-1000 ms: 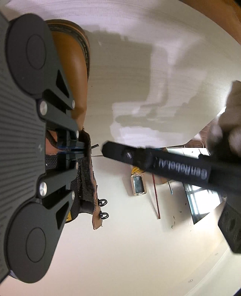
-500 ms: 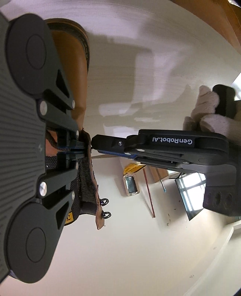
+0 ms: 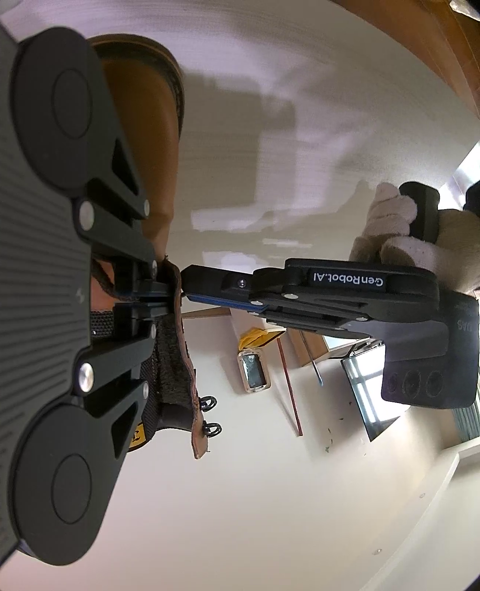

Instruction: Lace up shoes with both hands

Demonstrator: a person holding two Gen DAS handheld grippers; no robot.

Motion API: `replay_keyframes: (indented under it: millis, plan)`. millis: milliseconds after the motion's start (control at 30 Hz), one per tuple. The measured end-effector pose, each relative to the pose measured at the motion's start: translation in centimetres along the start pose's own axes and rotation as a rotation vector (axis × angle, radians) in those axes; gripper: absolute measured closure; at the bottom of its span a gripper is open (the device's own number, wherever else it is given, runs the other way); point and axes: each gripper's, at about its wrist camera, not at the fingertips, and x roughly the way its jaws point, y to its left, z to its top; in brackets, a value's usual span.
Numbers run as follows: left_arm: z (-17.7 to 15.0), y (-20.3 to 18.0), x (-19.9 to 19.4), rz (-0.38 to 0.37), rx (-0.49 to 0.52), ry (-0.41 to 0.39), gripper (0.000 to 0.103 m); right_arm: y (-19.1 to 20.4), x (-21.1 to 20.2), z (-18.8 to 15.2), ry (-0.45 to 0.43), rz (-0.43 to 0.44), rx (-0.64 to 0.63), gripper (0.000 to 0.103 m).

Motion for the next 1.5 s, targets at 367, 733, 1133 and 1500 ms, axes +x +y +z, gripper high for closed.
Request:
replay_keyframes:
  millis: [367,733,1133,1500]
  plan:
    - [-4.0,-3.1,-11.7,0.509,-0.116,0.070,0.101,-2.0,-4.9,-4.2,0.082,-0.048,0.307,0.092]
    - [-10.6,-6.5,-25.3,1.245,-0.266,0.429,0.101,-1.8,-10.1,-11.4,0.305,-0.096,0.627,0.092]
    - [-8.5,-10.7,-23.0,1.133,-0.246,0.396,0.101,-0.5,-12.2,-15.9,0.289,0.161,0.887,0.089]
    - [-3.4,-13.1,-15.2,0.827,-0.201,0.230,0.089,-0.3,-12.8,-19.1,0.269,0.277,0.892,0.081]
